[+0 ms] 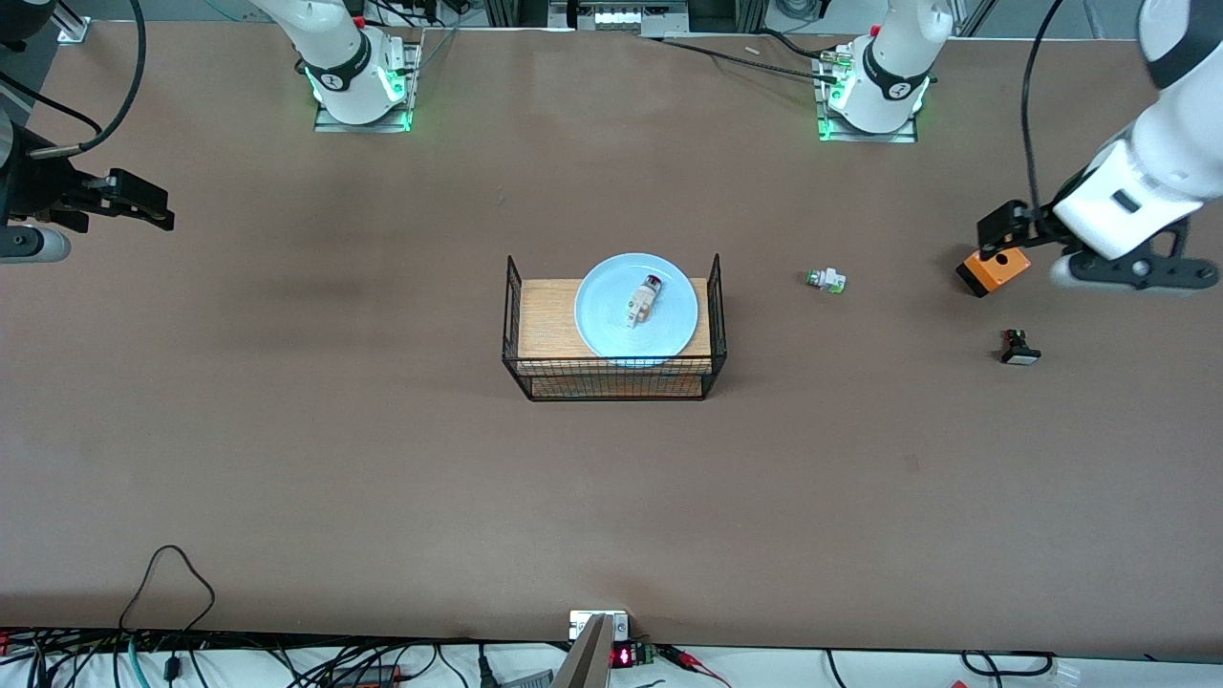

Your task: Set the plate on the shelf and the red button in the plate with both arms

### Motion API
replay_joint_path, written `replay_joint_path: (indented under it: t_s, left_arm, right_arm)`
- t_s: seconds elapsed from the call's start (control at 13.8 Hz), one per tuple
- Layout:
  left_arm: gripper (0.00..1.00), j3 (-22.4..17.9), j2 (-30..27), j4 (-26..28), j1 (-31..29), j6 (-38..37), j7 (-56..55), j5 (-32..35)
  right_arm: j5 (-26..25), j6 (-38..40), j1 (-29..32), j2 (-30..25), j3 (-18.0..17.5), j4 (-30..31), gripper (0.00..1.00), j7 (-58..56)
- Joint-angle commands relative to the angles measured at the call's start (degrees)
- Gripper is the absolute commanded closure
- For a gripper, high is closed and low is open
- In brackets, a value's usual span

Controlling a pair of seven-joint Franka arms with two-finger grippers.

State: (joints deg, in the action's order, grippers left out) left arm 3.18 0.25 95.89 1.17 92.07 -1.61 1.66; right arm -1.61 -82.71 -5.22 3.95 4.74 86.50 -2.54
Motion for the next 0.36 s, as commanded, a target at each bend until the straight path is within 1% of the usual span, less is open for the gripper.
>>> replay_joint_path:
  t_s: [0.0,0.29]
  left_arm:
    - [0.0,0.1,-4.1,4.7,-0.8,1.7,0.5,0.7]
    - [0.0,-0.3,-3.9,4.9,-0.4,1.6,0.5,0.1]
  right_arm:
    - [-0.6,0.4,0.3,0.4,-0.3,-1.2,0.0,-0.8]
    - [-0.6,0.4,0.4,0.4,-0.3,-1.2,0.0,-0.9]
